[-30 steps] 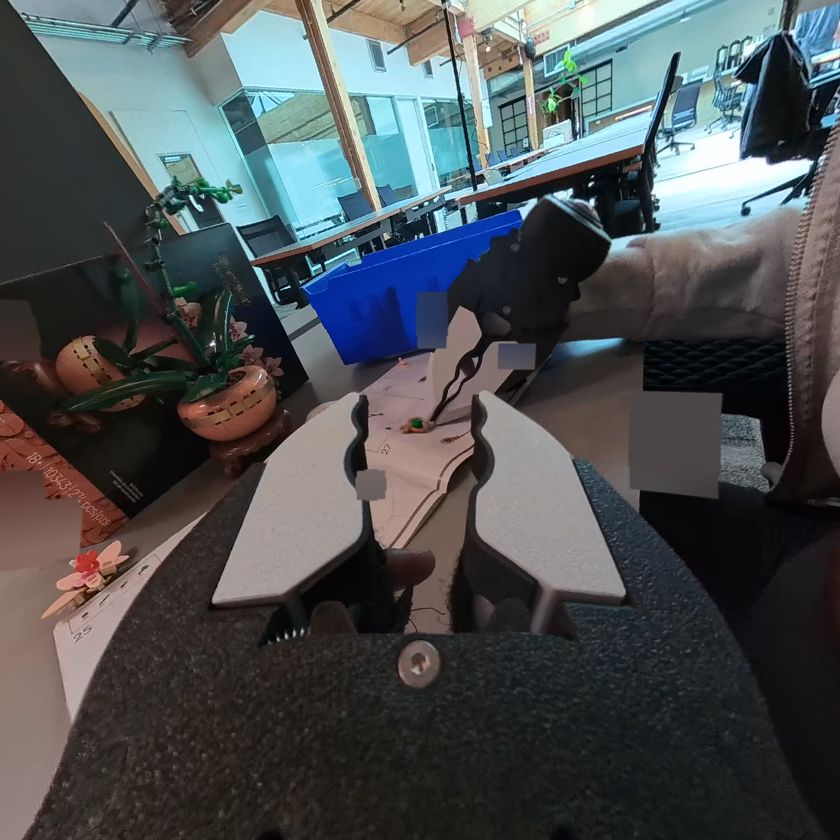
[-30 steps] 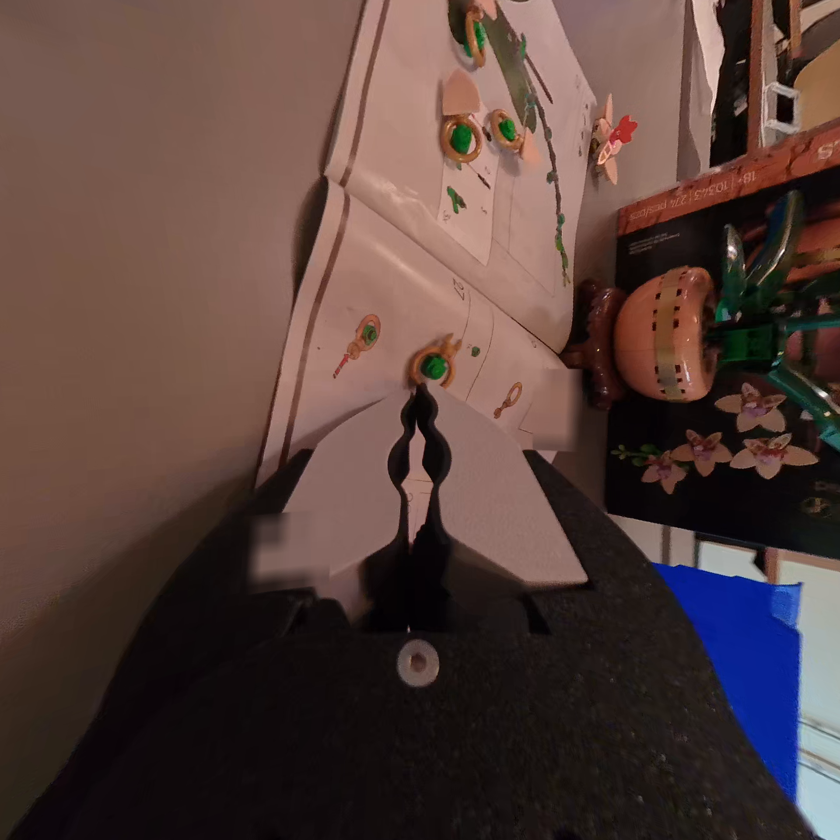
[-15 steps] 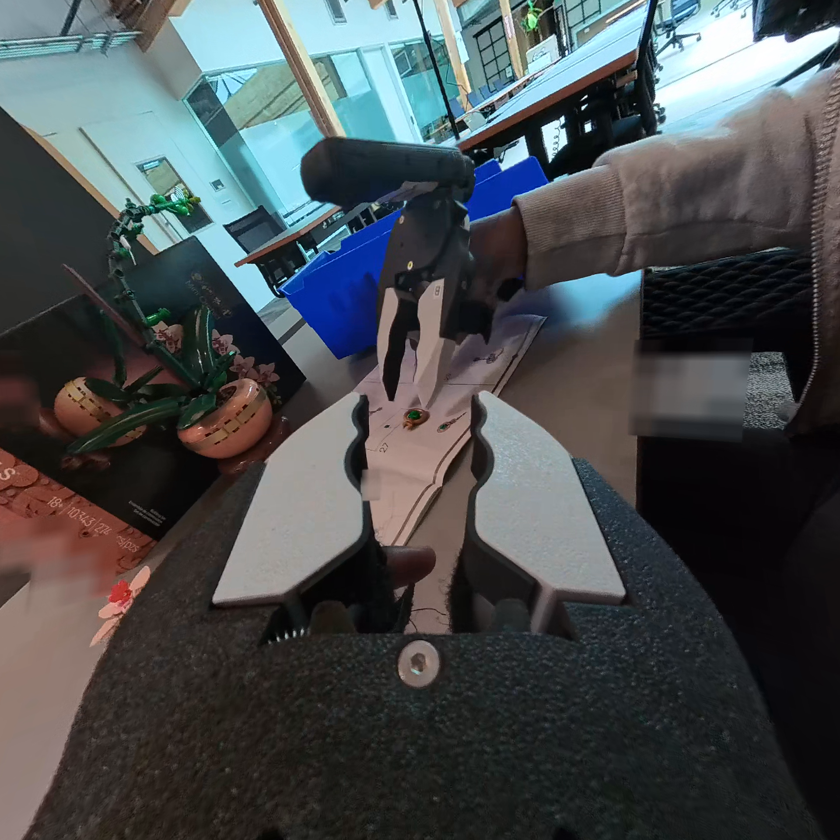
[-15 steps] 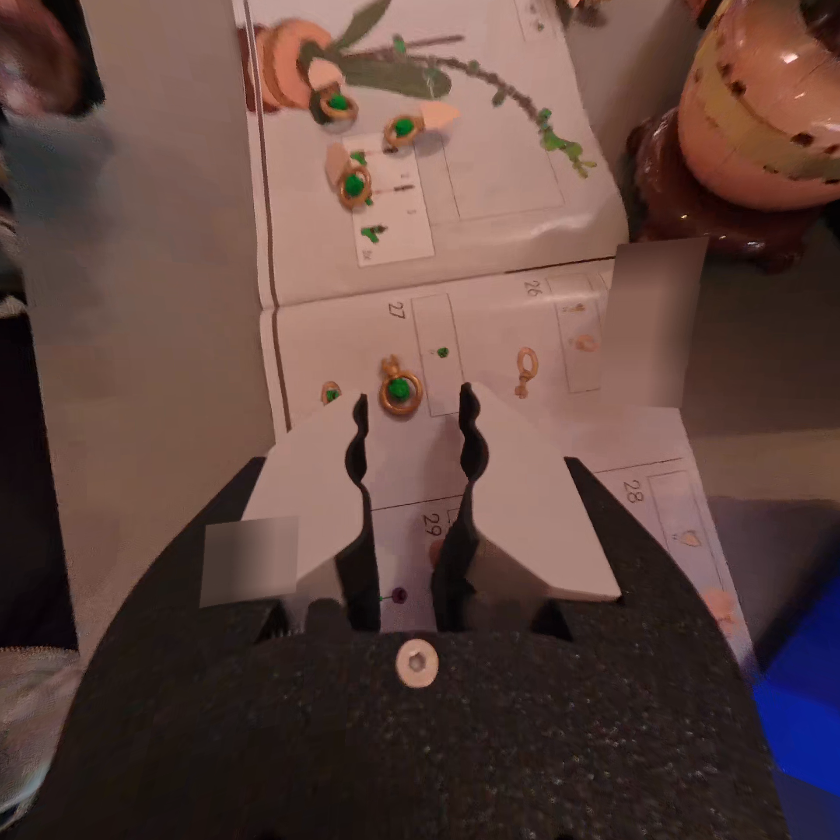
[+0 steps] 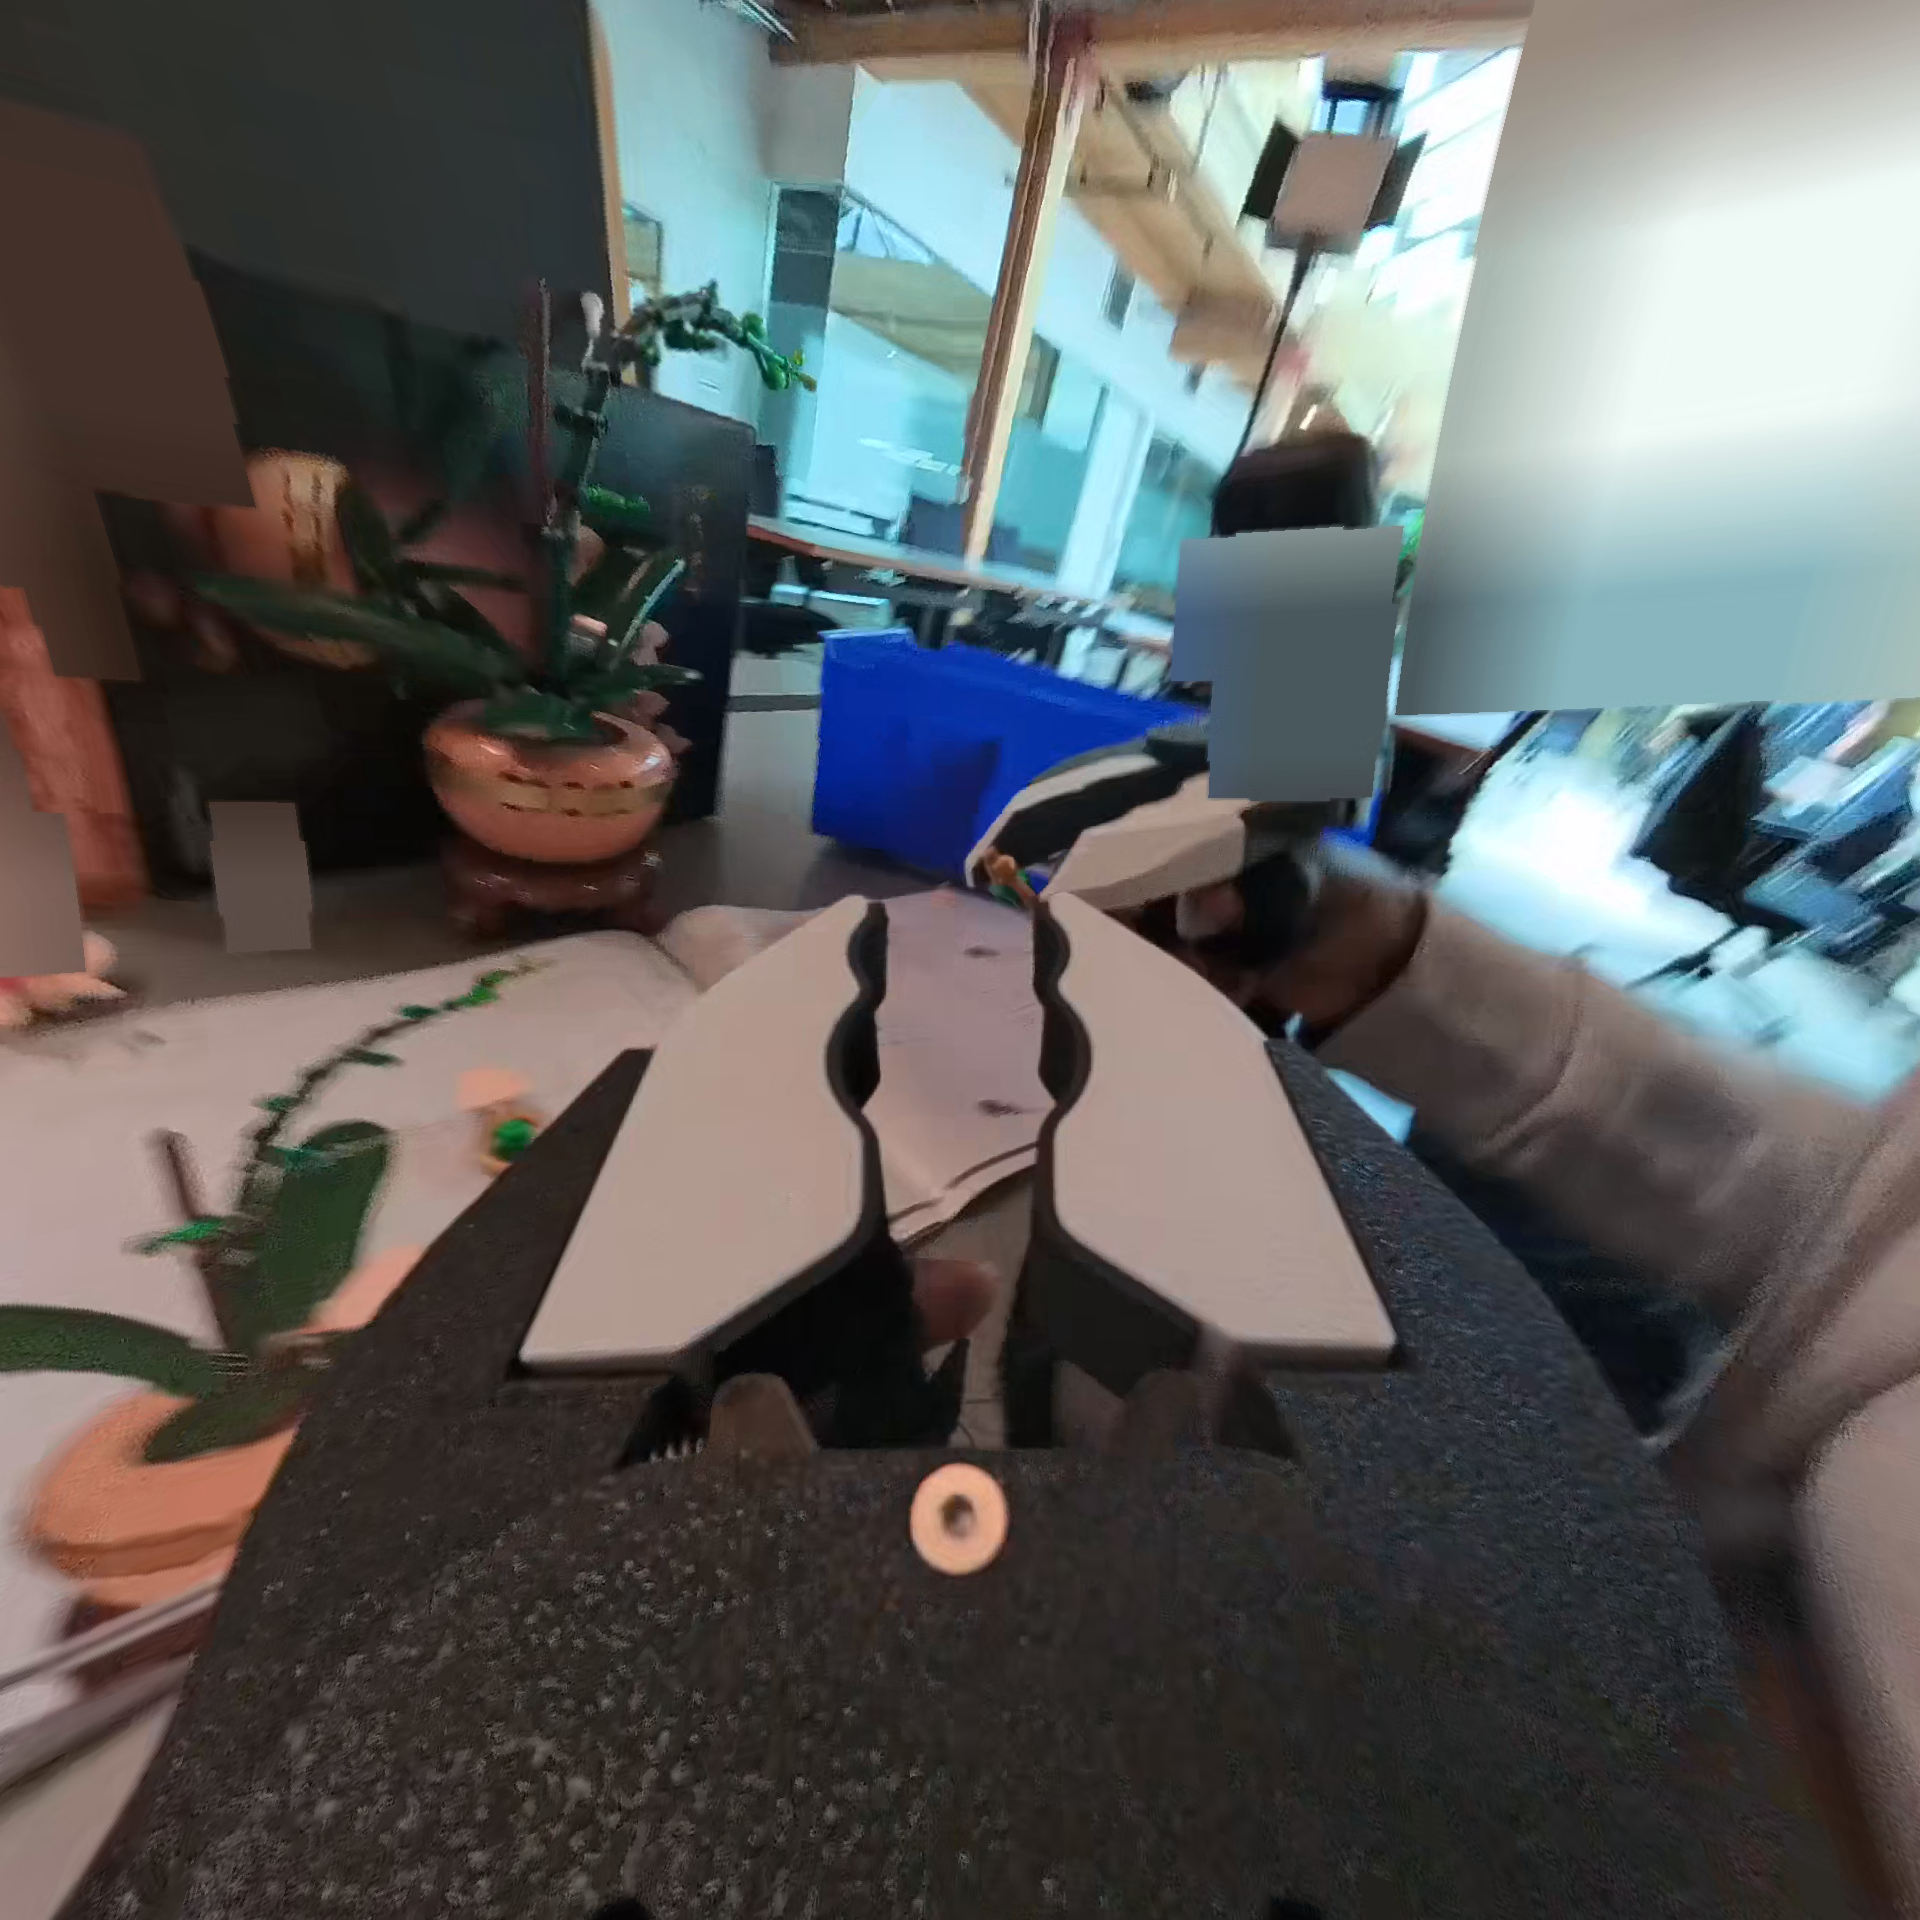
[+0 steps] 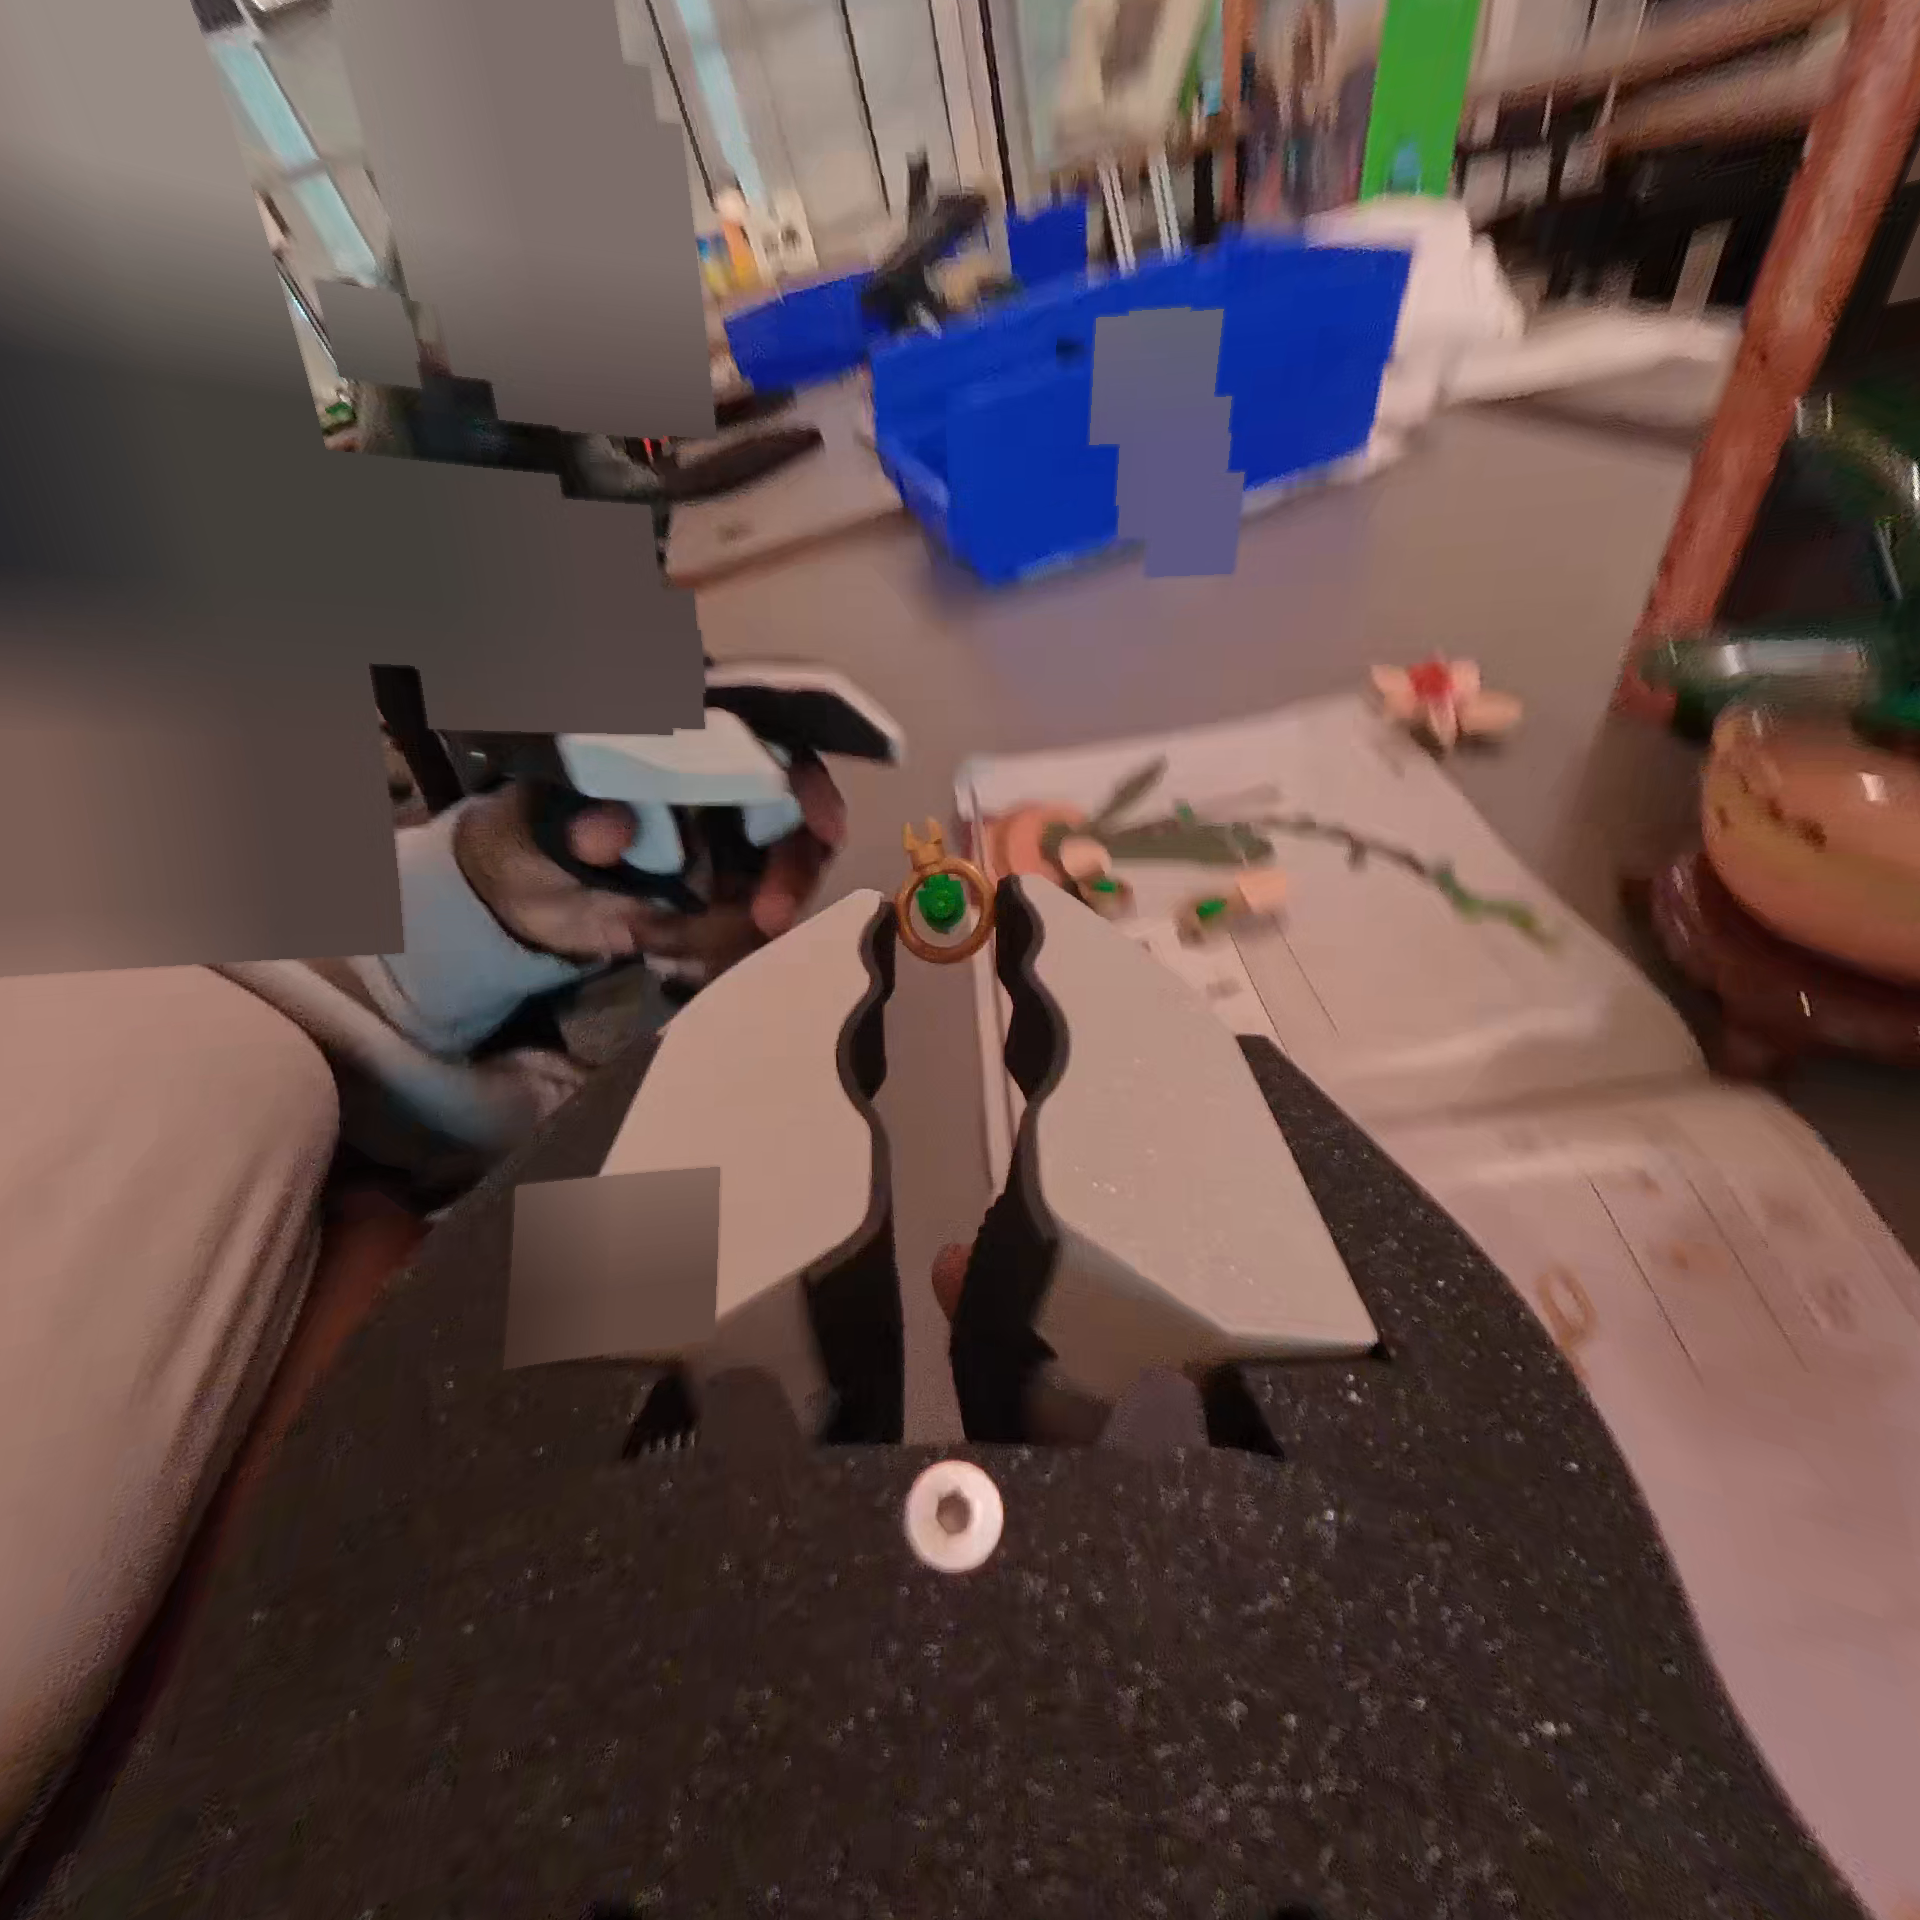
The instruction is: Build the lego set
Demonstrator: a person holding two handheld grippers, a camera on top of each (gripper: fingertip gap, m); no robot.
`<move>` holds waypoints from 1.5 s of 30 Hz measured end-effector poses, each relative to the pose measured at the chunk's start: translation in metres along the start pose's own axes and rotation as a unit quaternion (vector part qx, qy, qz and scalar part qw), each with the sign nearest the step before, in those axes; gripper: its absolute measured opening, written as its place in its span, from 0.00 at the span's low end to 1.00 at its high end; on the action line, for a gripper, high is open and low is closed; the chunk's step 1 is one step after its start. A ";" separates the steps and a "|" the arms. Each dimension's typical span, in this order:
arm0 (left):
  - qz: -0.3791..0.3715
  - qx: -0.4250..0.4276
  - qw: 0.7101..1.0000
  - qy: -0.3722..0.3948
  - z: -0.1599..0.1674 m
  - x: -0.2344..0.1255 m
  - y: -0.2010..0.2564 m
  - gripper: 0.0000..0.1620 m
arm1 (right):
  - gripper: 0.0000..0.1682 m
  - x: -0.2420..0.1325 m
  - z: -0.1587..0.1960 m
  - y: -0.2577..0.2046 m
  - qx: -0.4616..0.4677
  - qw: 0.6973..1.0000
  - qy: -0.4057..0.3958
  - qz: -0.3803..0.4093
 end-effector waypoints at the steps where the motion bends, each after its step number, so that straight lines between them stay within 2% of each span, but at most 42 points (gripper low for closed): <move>1: 0.019 -0.042 0.999 0.007 -0.001 0.001 0.000 0.15 | 0.11 0.005 -0.003 -0.010 -0.019 1.000 0.020 0.002; 3: 0.048 -0.092 0.995 0.011 -0.001 0.002 0.002 0.15 | 0.11 0.012 -0.007 -0.025 -0.050 0.998 0.041 0.011; 7: 0.090 -0.117 0.989 0.004 -0.003 0.001 0.010 0.20 | 0.11 0.020 -0.008 -0.043 -0.133 0.989 0.032 0.053; 9: 0.119 -0.142 0.983 -0.001 -0.003 0.001 0.013 0.20 | 0.11 0.023 -0.010 -0.053 -0.183 0.980 0.023 0.068; 11: 0.151 -0.179 0.972 0.002 -0.004 0.001 0.015 0.20 | 0.11 0.024 -0.012 -0.062 -0.252 0.963 0.012 0.093; 14: 0.182 -0.224 0.957 0.015 -0.004 0.000 0.015 0.12 | 0.11 0.026 -0.015 -0.073 -0.333 0.934 0.006 0.132; 22: 0.169 -0.190 0.966 0.040 -0.008 -0.004 0.016 0.04 | 0.11 0.036 -0.014 -0.095 -0.422 0.887 0.004 0.188; 24: 0.173 -0.154 0.973 0.010 -0.008 -0.007 0.015 0.04 | 0.12 0.034 -0.012 -0.094 -0.406 0.901 0.002 0.155; 25: 0.179 -0.130 0.975 -0.015 -0.009 -0.010 0.015 0.04 | 0.16 0.030 -0.009 -0.094 -0.381 0.918 -0.002 0.110; 28: 0.190 -0.025 0.972 -0.138 -0.006 -0.017 0.019 0.04 | 0.13 0.012 -0.011 -0.079 -0.238 0.971 -0.028 -0.014; 30: 0.179 0.053 0.960 -0.208 -0.002 -0.022 0.023 0.05 | 0.08 0.009 -0.015 -0.069 -0.146 0.985 -0.059 -0.067; 32: 0.176 0.096 0.948 -0.247 0.000 -0.024 0.029 0.05 | 0.06 0.015 -0.012 -0.068 -0.118 0.984 -0.092 -0.101; 35: 0.171 0.124 0.940 -0.269 0.001 -0.025 0.033 0.05 | 0.06 0.028 -0.001 -0.068 -0.144 0.973 -0.145 -0.108; 45: 0.163 0.159 0.926 -0.301 0.004 -0.028 0.037 0.05 | 0.01 0.043 0.007 -0.079 -0.151 0.968 -0.152 -0.130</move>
Point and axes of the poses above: each gripper's, where its closed fingertips meet, x out along the fingers, z out of its underside, y = z × x across the jaws, the point moved 8 cm from there along -x, back along the fingers, and after that the axes turned 4 degrees about y, right-handed, at the moved point
